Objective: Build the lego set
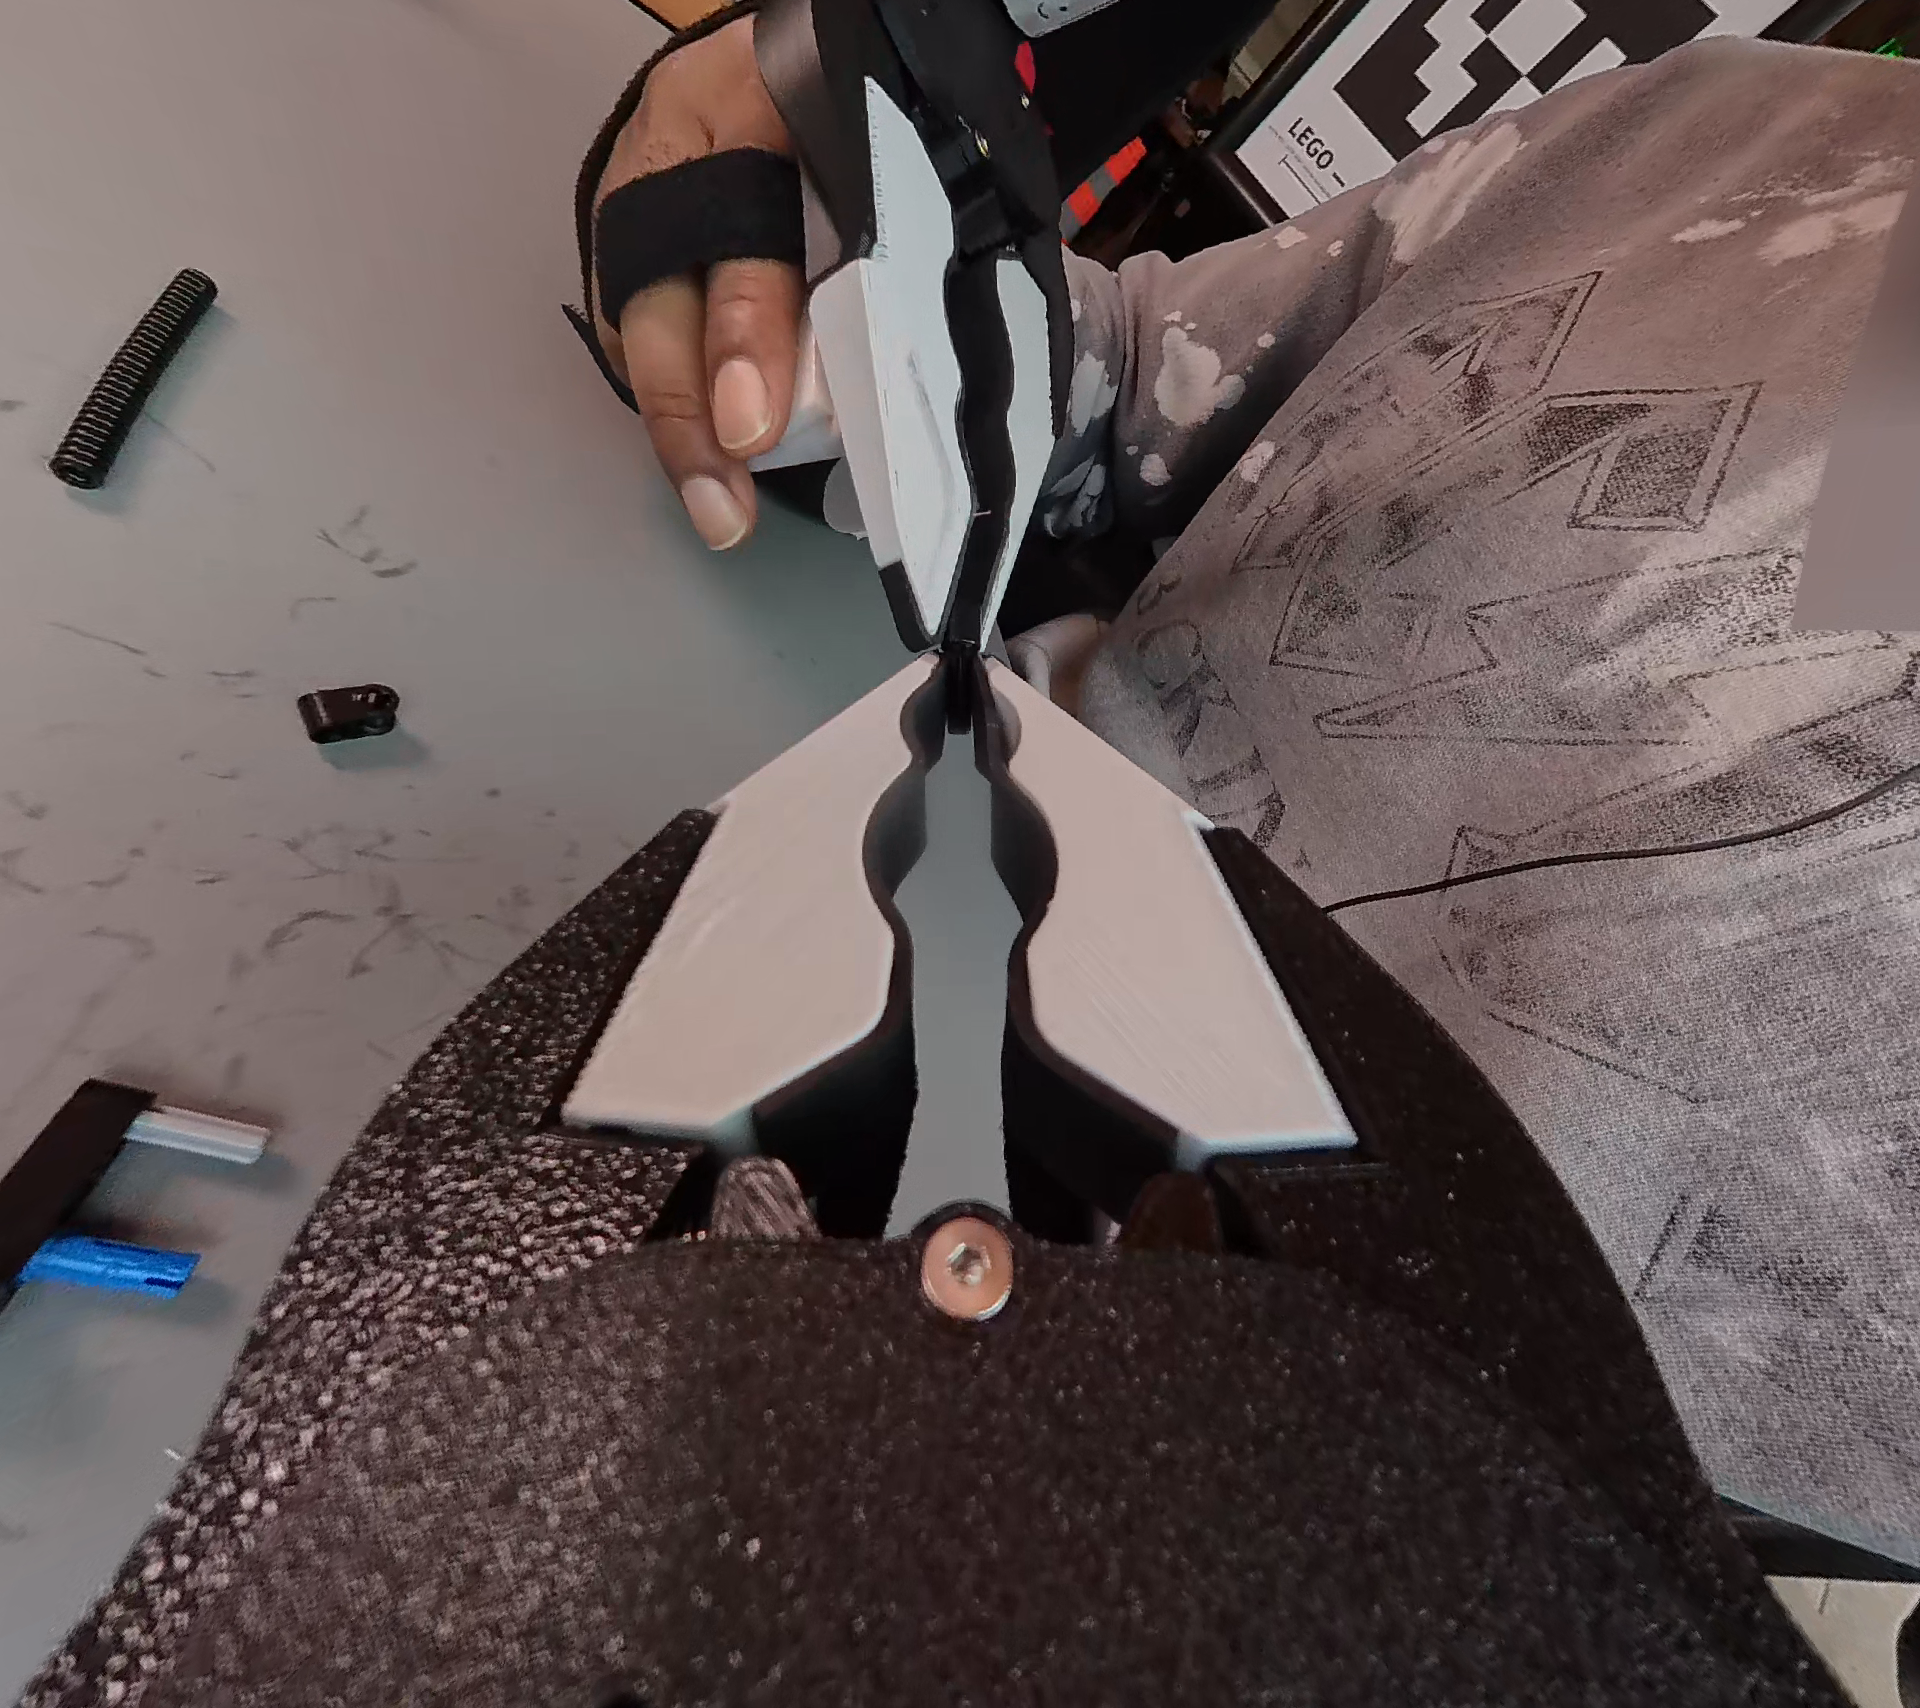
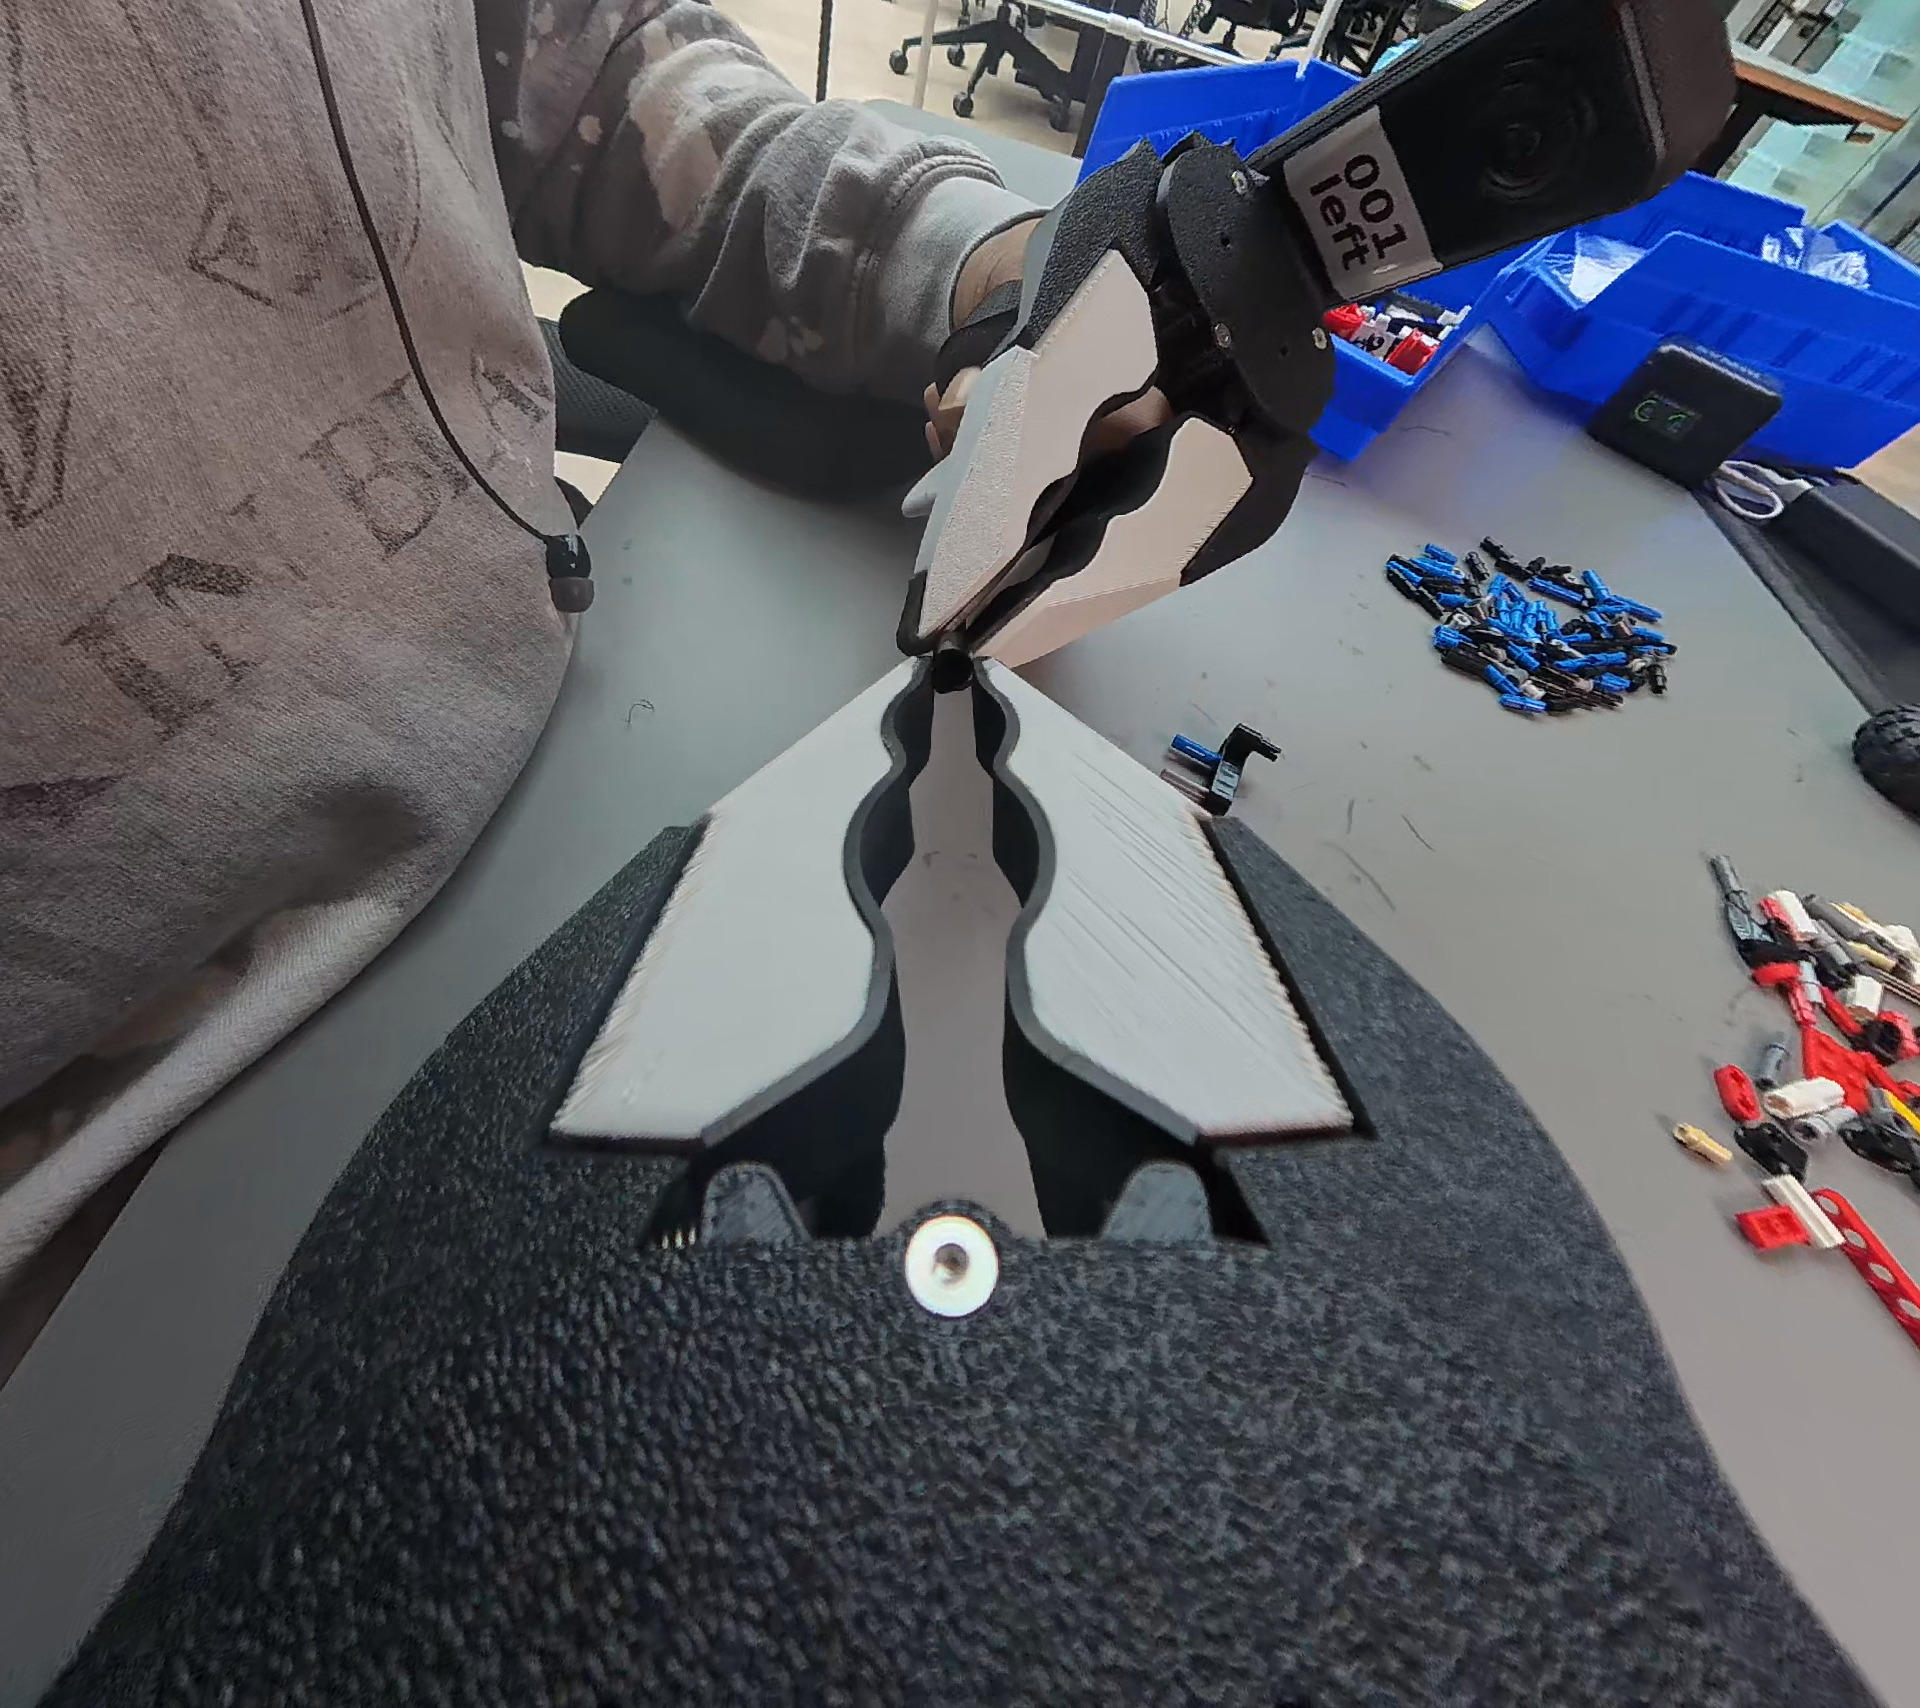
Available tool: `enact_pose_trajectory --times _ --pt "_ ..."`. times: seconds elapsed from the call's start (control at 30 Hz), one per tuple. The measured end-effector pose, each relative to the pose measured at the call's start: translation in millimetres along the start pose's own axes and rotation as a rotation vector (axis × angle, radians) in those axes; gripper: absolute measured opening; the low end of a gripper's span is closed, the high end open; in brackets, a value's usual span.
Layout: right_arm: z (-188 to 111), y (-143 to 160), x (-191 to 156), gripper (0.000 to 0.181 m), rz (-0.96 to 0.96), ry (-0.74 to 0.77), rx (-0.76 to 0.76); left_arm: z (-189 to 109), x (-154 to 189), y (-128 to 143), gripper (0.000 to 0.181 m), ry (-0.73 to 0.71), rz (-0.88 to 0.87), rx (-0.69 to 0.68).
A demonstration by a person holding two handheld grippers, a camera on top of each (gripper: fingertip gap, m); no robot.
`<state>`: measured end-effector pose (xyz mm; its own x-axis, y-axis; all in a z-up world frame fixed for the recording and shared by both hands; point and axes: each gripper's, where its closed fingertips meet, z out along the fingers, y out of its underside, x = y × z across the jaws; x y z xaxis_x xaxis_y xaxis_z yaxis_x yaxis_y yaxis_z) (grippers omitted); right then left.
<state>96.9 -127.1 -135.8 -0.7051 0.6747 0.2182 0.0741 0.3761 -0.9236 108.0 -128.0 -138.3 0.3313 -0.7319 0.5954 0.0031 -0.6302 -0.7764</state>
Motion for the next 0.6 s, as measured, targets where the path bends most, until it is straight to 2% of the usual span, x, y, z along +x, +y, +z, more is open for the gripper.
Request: enact_pose_trajectory --times 0.27,0.6 --pt "1.1 -1.0 1.1 0.010 -0.009 0.013 0.006 -0.6 1.1 0.5 0.003 0.014 -0.015 -0.001" --pt "4.3 -5.0 -11.0 0.007 -0.093 -0.008 -0.006 2.2 10.5 6.4 0.003 0.115 -0.108 -0.026"
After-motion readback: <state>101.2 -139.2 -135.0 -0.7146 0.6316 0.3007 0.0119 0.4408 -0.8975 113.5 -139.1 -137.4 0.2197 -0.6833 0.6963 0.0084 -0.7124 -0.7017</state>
